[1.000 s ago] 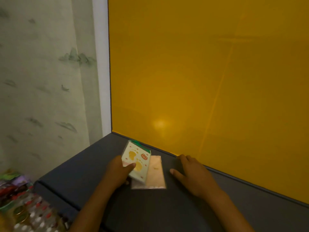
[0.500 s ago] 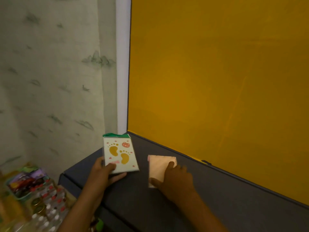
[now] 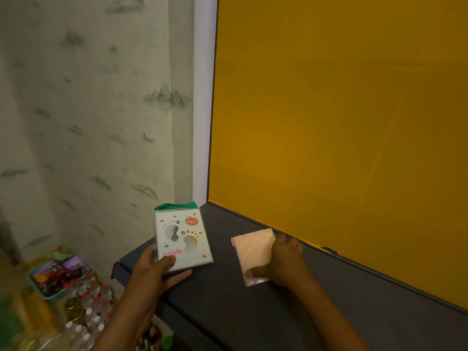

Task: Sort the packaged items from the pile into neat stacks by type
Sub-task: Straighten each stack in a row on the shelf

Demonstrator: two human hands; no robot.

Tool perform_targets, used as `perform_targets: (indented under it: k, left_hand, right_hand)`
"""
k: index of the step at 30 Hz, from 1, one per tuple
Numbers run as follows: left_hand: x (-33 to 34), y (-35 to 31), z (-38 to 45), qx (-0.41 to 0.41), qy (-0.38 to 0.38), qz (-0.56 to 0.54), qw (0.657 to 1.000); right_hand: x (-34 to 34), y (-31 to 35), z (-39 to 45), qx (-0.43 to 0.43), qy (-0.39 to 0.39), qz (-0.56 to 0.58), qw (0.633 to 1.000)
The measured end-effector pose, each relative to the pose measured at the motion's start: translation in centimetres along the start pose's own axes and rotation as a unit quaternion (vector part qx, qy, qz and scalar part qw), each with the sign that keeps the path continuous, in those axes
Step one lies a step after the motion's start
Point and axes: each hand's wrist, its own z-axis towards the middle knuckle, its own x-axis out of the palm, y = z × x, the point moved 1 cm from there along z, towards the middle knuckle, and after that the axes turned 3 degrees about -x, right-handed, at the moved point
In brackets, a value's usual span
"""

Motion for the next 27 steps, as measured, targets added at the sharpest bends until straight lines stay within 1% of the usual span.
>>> perform_targets:
  k: [2,4,8,10,13,15,18,21,27]
  left_hand:
    - [-0.1,0.0,-0.1,-0.01,-0.002,0.004,1.0]
    - [-0.1,-0.1,-0.3,-0.016,0.003,0.008,1.0]
    - [0.7,0.1,-0.6,-0.028,0.021,-0.007,0.999]
    - [1.2,0.4,-0.8,-0.034,0.029,-0.011,0.999]
    - [2.4,1.1,-1.6,-0.037,0.04,0.004,0.999]
    - [3.7,1.8,-2.3,-0.033,0.048,0.013,0.998]
    - [5.4,2.5,-3.6,-0.024,0.062,0.024,0.998]
    - [7.6,3.6,-5.5,-0.014,0.074,0.041,0.996]
    - [12.0,6.4,-11.4,0.008,0.112,0.075,0.991]
  right_hand:
    - [-0.3,-0.6,0.2,0.002,-0.037,0.066,0.997]
    - [-0.8,-1.6,0.1,-0.003,-0.057,0.144,0.988]
    - [-1.3,-4.2,-1.0,-0.019,-0.049,0.249,0.967]
    - [-1.3,-5.5,-1.9,-0.023,-0.047,0.319,0.946]
    - [-1.6,-7.0,-3.5,-0.008,-0.035,0.421,0.906]
    - [-2.5,-7.9,-5.1,-0.006,-0.035,0.453,0.891]
    - [-3.6,-9.6,-7.2,-0.005,-0.037,0.512,0.858]
    - [-4.3,-12.1,-10.2,-0.01,-0.085,0.547,0.833]
    - [-5.4,-18.3,-17.3,-0.027,-0.179,0.62,0.763]
